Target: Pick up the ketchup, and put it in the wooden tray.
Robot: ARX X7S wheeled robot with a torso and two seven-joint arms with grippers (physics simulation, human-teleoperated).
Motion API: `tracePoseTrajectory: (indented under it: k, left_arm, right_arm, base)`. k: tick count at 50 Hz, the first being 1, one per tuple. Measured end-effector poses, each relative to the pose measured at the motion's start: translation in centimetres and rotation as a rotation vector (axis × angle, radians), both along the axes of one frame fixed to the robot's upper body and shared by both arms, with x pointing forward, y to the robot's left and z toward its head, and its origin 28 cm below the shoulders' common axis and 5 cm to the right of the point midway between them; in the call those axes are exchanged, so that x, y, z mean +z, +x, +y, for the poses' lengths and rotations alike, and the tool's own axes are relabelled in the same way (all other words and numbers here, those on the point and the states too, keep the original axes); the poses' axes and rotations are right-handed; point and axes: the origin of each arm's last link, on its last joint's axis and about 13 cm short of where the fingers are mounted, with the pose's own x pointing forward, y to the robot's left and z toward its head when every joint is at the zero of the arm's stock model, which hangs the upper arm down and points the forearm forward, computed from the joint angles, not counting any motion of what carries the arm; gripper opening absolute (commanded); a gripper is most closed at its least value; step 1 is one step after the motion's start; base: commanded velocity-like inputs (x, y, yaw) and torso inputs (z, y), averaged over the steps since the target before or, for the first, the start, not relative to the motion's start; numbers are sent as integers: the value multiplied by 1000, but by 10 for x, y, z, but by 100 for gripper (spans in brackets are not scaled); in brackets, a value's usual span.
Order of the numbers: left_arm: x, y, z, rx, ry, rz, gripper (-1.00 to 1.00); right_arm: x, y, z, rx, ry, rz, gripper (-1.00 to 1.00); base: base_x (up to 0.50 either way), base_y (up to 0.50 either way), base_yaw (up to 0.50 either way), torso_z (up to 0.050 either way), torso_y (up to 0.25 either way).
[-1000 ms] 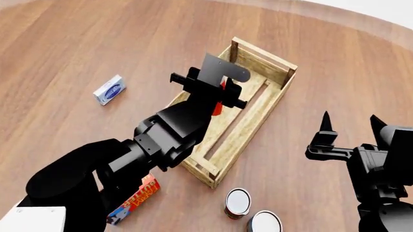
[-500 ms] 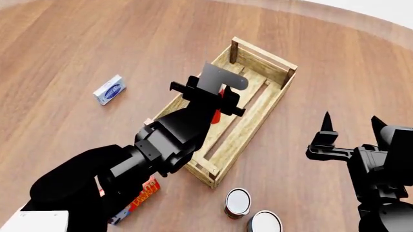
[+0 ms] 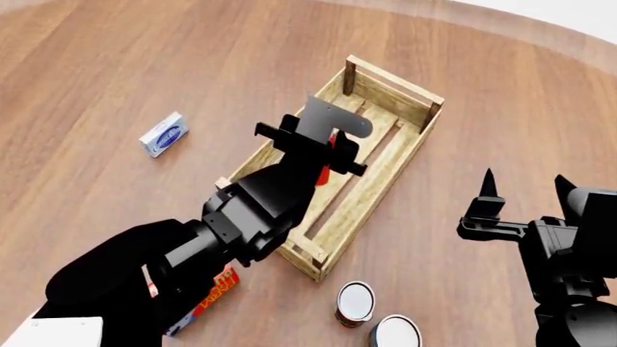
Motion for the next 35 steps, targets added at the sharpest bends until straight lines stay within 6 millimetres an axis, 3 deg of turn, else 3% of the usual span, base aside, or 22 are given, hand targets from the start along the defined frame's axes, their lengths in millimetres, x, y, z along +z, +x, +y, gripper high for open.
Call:
tracePoseTrajectory:
  k: [1, 2, 35]
  left_arm:
    - [0, 0, 0, 0, 1, 0, -100]
    - [0, 0, 0, 0, 2, -1, 100]
    - [-3, 1, 3, 15, -6, 39, 100]
  right_arm:
    - [0, 0, 0, 0, 0, 0, 100]
    - [0, 0, 0, 0, 0, 1, 100]
    - [0, 0, 0, 8, 0, -6, 100]
  base:
    - [0, 0, 0, 0, 0]
    - [0, 0, 0, 0, 0]
    - [0, 0, 0, 0, 0]
